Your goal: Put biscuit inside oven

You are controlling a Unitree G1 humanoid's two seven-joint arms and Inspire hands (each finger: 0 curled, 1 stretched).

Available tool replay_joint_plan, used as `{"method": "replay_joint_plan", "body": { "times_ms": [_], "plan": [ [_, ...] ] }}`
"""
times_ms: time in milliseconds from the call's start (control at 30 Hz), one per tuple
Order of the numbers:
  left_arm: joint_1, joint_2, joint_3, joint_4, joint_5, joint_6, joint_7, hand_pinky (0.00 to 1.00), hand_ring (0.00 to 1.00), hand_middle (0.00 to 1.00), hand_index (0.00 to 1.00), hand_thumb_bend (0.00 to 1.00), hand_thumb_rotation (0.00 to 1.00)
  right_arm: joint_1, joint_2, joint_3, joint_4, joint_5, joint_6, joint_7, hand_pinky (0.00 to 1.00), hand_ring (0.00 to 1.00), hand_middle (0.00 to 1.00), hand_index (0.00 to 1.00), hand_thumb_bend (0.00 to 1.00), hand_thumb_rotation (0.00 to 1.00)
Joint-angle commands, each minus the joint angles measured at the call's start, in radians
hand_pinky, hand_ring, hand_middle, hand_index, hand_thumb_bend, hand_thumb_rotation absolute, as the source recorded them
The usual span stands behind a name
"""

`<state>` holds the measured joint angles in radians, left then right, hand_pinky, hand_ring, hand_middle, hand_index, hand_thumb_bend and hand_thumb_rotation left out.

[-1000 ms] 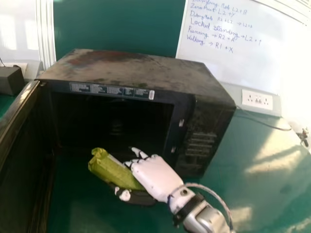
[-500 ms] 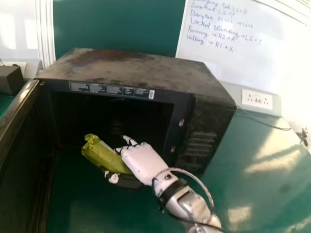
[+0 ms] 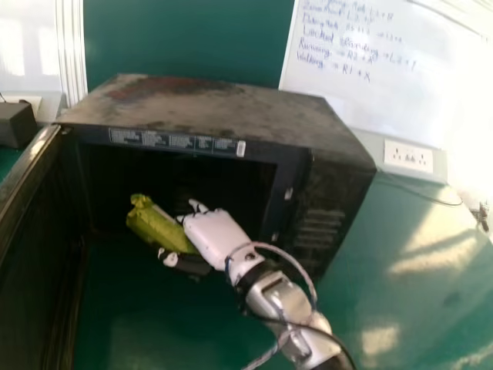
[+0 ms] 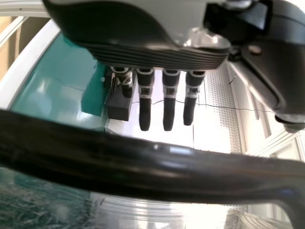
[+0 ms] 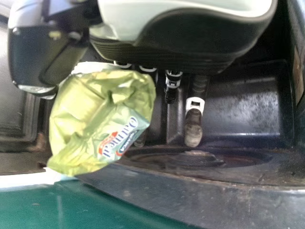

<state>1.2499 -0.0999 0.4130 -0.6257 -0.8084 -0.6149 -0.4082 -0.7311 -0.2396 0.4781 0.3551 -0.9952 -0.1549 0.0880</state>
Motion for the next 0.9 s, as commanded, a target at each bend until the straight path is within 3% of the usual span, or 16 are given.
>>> {"method": "replay_joint_plan", "body": {
  "times_ms": [0, 233, 533, 867],
  "plan": [
    [0.038, -0.069, -0.007, 0.002, -0.013, -0.003, 0.0, 0.83, 0.77, 0.81, 0.85, 0.8, 0.87, -0.063, 0.013, 0.004, 0.06, 0.016, 0.003, -0.038, 0.19, 0.37, 0.61, 0.49, 0.5, 0.05],
    [0.018, -0.062, 0.002, 0.03, -0.006, -0.023, -0.018, 0.88, 0.81, 0.84, 0.87, 0.81, 0.91, -0.148, 0.023, 0.01, 0.187, 0.035, 0.031, -0.053, 0.18, 0.35, 0.57, 0.49, 0.5, 0.05],
    [0.02, -0.062, -0.003, 0.033, -0.014, -0.034, -0.03, 0.85, 0.79, 0.84, 0.85, 0.8, 0.85, -0.26, 0.047, 0.015, 0.408, 0.081, 0.023, -0.144, 0.16, 0.33, 0.57, 0.49, 0.5, 0.05],
    [0.022, -0.054, -0.001, 0.043, -0.034, -0.038, -0.052, 0.88, 0.73, 0.83, 0.84, 0.81, 0.85, -0.386, 0.075, 0.042, 0.687, 0.112, 0.011, -0.254, 0.16, 0.33, 0.57, 0.49, 0.5, 0.05]
  ]
}}
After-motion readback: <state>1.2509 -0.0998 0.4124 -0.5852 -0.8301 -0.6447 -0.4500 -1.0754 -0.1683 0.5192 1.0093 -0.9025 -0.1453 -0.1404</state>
